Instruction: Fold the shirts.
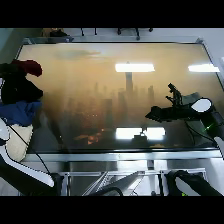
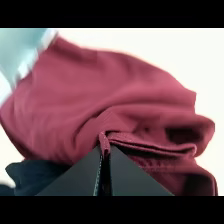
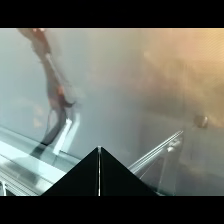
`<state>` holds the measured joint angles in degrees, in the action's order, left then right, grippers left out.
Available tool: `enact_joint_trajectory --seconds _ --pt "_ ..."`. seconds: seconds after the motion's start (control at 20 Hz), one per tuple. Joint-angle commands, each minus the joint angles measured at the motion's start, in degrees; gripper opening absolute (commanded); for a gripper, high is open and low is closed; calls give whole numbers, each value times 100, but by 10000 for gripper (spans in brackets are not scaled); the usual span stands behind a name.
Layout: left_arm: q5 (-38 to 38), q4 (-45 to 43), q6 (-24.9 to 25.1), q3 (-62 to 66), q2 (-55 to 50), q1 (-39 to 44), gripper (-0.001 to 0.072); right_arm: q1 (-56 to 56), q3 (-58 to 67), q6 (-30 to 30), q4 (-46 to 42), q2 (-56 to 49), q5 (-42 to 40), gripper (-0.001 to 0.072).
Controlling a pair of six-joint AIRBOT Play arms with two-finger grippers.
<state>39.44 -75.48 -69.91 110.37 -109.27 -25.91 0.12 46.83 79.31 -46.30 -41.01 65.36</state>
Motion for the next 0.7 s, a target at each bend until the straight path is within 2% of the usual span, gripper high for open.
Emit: enact_joint_trajectory --seconds 0.0,0.05,0.1,0.15,0.35,0.4,0.55,0.65 --pt "1845 4 46 -83 186 -199 22 7 -2 0 0 -9 0 20" --pt "1858 4 46 -81 186 -232 24 7 -2 0 0 -9 -2 20" --pt "1751 4 46 -81 186 -236 213 7 -2 0 0 -9 -2 20" --pt "1493 24 42 -83 186 -234 694 7 -2 -2 -2 -9 -2 20" --pt "-205 46 114 -76 125 37 689 7 -2 0 0 -9 -2 20" --pt "-435 33 232 9 9 138 689 7 -2 0 0 -9 -2 20" --pt "-494 -2 260 765 -813 339 689 7 -2 0 0 -9 -96 20" --pt "-929 4 256 990 -1318 391 688 7 -2 2 0 -11 -107 20"
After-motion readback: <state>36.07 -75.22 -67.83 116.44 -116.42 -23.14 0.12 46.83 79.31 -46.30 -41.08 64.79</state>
